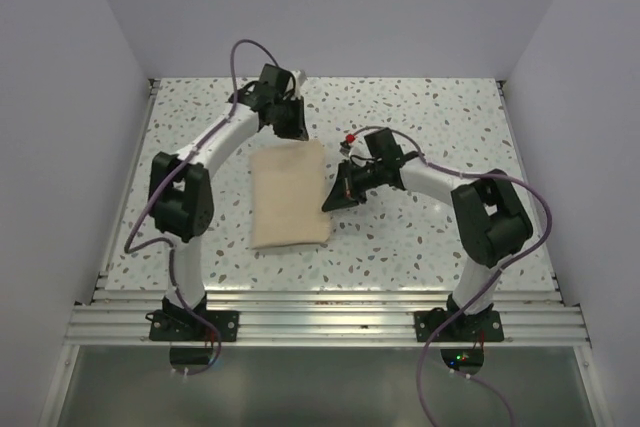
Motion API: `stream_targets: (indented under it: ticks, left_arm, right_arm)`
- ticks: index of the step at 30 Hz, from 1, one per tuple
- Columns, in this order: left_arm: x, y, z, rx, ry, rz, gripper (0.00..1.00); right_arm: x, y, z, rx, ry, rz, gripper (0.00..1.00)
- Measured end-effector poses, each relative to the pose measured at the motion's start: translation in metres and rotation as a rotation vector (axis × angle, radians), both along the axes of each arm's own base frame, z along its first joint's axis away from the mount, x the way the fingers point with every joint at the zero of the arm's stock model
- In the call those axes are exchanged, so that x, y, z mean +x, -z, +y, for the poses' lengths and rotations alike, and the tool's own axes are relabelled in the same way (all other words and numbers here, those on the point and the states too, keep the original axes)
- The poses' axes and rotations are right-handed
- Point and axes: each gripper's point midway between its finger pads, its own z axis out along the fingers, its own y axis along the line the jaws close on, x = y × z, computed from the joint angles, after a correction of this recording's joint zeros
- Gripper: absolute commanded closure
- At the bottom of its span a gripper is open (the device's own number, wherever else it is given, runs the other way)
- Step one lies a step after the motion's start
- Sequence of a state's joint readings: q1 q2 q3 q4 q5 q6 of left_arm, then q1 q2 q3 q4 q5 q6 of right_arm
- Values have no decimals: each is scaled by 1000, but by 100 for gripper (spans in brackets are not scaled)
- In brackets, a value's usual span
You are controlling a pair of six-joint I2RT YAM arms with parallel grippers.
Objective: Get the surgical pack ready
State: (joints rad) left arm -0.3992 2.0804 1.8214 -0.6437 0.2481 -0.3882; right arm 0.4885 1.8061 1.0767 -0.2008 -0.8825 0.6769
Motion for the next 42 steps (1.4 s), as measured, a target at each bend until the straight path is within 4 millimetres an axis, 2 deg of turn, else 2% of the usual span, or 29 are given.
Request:
stream_targets:
  ticks: [4,6,7,10,13,15,19,21,26,29,31,34,37,39,42]
  left_arm:
    - [-36,-60,36,23,-109,-75,79]
    - [-64,-75,63,53,-197,-91,73]
    - [-78,-74,78,73,-241,-90,73]
    - [-107,-51,125,130,-374,-24,76]
    - [-113,-8,164,213,-478,89,81]
    - [-110,21,178,259,-509,164,85]
    - [-103,67,180,315,-494,284,90]
    - [-91,85,175,319,-475,320,98]
    - [-55,110,152,278,-387,374,100]
    - [-33,108,138,247,-353,361,100]
    - [-13,107,124,206,-321,346,100]
    - [21,103,104,148,-275,305,96]
    - [54,95,92,121,-248,248,88]
    - [73,83,91,114,-248,199,81]
    - [76,62,108,144,-287,158,78]
  right_arm:
    - [35,-9,-20,-82,70,-69,99]
    - [50,-10,-31,-135,104,-96,99]
    - [55,-9,-34,-159,114,-104,99]
    - [59,4,-38,-225,115,-104,99]
    - [47,29,-38,-297,84,-62,99]
    - [38,42,-36,-330,63,-41,98]
    - [17,62,-35,-389,22,-12,99]
    - [12,66,-35,-408,14,-14,99]
    - [3,76,-36,-445,11,-8,98]
    - [-11,84,-28,-459,4,9,99]
    - [-25,85,-15,-447,-6,30,98]
    - [-39,80,12,-418,-35,16,98]
    - [-41,66,36,-386,-56,-14,98]
    - [-37,55,45,-360,-55,-44,98]
    - [-24,42,32,-367,-19,-77,97]
